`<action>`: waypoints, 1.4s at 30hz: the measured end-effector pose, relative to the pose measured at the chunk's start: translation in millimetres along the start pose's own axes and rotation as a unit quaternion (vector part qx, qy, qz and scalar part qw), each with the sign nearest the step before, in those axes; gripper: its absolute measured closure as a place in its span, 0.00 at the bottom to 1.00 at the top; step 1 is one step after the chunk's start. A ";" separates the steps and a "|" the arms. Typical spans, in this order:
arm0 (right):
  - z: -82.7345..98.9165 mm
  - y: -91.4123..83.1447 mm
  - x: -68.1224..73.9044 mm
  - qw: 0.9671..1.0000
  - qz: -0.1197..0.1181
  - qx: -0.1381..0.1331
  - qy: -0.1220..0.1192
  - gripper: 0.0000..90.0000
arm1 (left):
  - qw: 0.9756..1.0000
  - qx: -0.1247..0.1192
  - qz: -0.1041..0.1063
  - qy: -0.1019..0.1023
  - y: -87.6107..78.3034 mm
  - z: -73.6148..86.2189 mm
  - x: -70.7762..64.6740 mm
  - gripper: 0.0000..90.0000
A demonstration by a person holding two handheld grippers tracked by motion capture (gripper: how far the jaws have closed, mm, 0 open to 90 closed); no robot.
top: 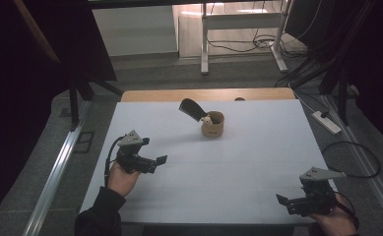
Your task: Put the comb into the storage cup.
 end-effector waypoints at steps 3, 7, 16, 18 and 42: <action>0.0 0.1 0.1 1.000 0.000 0.000 0.000 0.00 | 1.000 -0.002 0.000 -0.003 -3.9 2.5 -1.1 0.00; 0.0 0.2 0.1 1.000 0.000 0.001 0.000 0.00 | 1.000 -0.004 -0.002 -0.006 -8.6 4.9 -2.8 0.00; 0.1 0.4 0.2 1.000 0.001 0.002 0.000 0.00 | 1.000 0.000 -0.004 -0.011 -16.5 11.4 -7.0 0.00; 0.1 0.4 0.2 1.000 0.001 0.002 0.000 0.00 | 1.000 0.002 -0.005 -0.011 -18.3 13.2 -7.8 0.00; 0.2 0.9 0.1 1.000 0.003 0.004 0.000 0.00 | 0.999 0.012 -0.017 -0.025 -42.2 32.0 -17.4 0.00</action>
Point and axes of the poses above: each handheld gripper's, and its own axes: y roughly forward along the jaws, z roughly out of its underside, x roughly to its left, the point moved 6 cm from there along y, roughly forward along the jaws, and after that the axes turned 15 degrees about y, right-handed, at the moved point
